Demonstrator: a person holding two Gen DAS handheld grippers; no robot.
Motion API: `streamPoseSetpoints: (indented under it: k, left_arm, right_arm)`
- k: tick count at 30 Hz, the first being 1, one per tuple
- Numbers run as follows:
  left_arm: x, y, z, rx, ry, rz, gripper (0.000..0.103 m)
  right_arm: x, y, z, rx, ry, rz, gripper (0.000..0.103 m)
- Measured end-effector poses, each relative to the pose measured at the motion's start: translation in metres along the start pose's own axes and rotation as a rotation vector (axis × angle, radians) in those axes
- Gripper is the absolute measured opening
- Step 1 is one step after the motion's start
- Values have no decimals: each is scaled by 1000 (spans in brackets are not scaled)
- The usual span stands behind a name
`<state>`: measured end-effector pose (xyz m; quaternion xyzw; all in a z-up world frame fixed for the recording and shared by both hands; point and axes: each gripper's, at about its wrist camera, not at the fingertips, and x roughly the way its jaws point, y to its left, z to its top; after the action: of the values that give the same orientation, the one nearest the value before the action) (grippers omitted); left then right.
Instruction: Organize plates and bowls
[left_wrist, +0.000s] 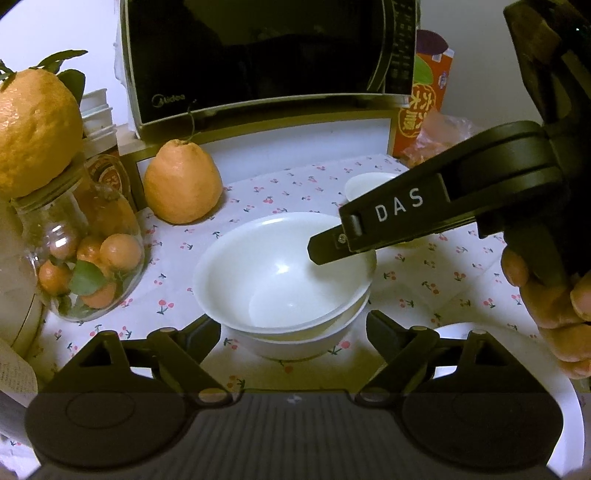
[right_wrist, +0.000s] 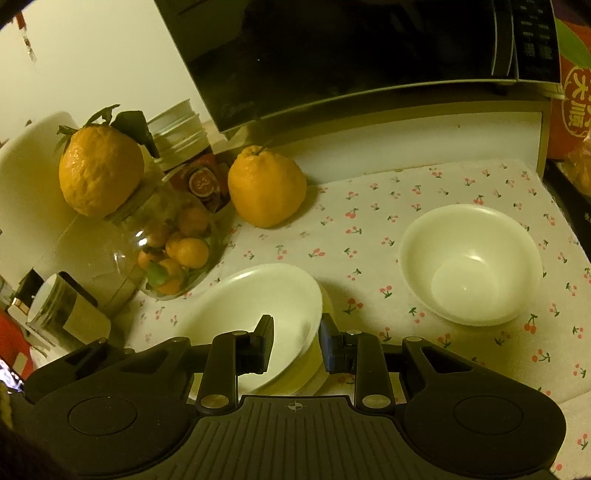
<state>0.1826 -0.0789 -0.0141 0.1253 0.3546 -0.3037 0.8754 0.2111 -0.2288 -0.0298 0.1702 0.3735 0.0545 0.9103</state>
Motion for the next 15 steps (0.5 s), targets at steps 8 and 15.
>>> streamPoseSetpoints:
  k: [8,15]
  left_arm:
    - [-1,0,-1,-1,11,-8,93]
    - [-2,2,-1,-3,12,-7,93]
  right_arm:
    - [-1,0,1,11,7,25,39]
    - [-8,2,3,11,-14,31,58]
